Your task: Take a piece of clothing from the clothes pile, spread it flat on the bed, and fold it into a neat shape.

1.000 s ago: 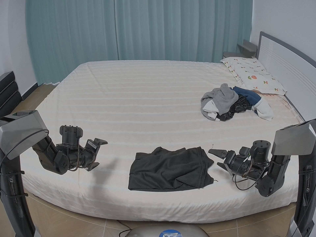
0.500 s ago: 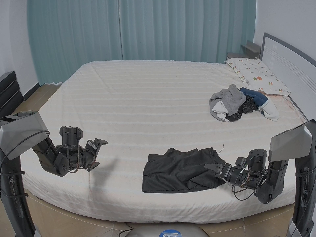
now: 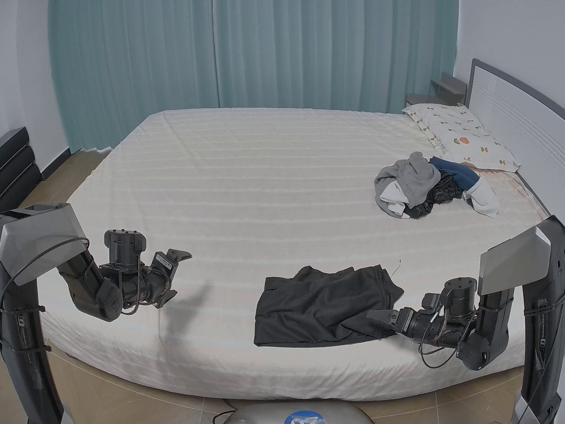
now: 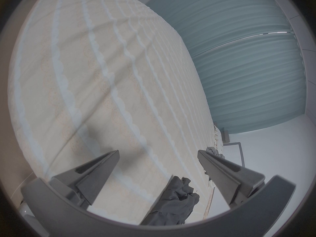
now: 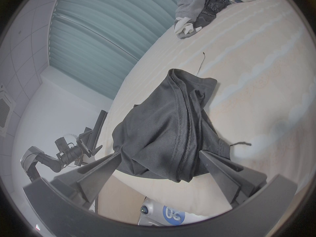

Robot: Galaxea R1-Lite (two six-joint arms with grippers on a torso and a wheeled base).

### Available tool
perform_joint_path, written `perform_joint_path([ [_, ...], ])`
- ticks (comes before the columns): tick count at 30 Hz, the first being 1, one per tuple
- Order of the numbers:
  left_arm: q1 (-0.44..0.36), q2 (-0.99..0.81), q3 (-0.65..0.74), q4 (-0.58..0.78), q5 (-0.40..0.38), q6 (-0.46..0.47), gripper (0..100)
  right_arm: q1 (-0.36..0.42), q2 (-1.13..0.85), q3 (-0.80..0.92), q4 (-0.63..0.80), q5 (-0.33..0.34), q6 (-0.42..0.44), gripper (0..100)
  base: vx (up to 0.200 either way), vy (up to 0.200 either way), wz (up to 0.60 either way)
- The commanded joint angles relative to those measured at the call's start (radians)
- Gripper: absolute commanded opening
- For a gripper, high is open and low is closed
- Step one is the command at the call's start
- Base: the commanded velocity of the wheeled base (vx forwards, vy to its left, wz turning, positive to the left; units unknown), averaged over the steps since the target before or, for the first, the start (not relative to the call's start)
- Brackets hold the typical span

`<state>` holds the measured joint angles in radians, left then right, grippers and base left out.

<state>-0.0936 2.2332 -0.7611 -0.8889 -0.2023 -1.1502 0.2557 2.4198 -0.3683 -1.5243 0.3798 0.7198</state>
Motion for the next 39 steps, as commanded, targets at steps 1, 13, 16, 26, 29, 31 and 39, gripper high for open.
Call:
perform_joint_path([
  [1, 0.0, 0.005, -0.001, -0.001, 0.0, 0.001, 100, 0.008, 0.025, -0.02, -0.001, 0.001, 0.0, 100, 0.0, 0.0, 0.0],
  [13, 0.0, 0.003, 0.0, -0.004, 0.0, 0.003, 100, -0.013, 0.018, -0.003, 0.065, -0.001, -0.088, 0, 0.0, 0.0, 0.0],
  [16, 0.0, 0.003, 0.0, -0.004, 0.0, 0.003, 100, -0.033, -0.001, 0.005, 0.067, -0.001, -0.089, 0, 0.0, 0.0, 0.0],
  [26, 0.0, 0.003, 0.0, -0.004, 0.0, 0.001, 100, -0.107, -0.041, 0.034, 0.067, 0.001, -0.118, 0, 0.0, 0.0, 0.0],
  [29, 0.0, 0.003, 0.0, -0.004, 0.0, 0.001, 100, -0.119, -0.038, 0.038, 0.069, 0.001, -0.138, 0, 0.0, 0.0, 0.0],
  [31, 0.0, 0.005, -0.001, -0.004, 0.0, 0.001, 100, -0.128, -0.034, 0.037, 0.069, 0.001, -0.146, 0, 0.0, 0.0, 0.0],
  [39, 0.002, 0.003, -0.007, -0.004, 0.0, -0.002, 100, -0.13, -0.022, 0.031, 0.084, 0.001, -0.175, 100, 0.0, 0.0, 0.0],
])
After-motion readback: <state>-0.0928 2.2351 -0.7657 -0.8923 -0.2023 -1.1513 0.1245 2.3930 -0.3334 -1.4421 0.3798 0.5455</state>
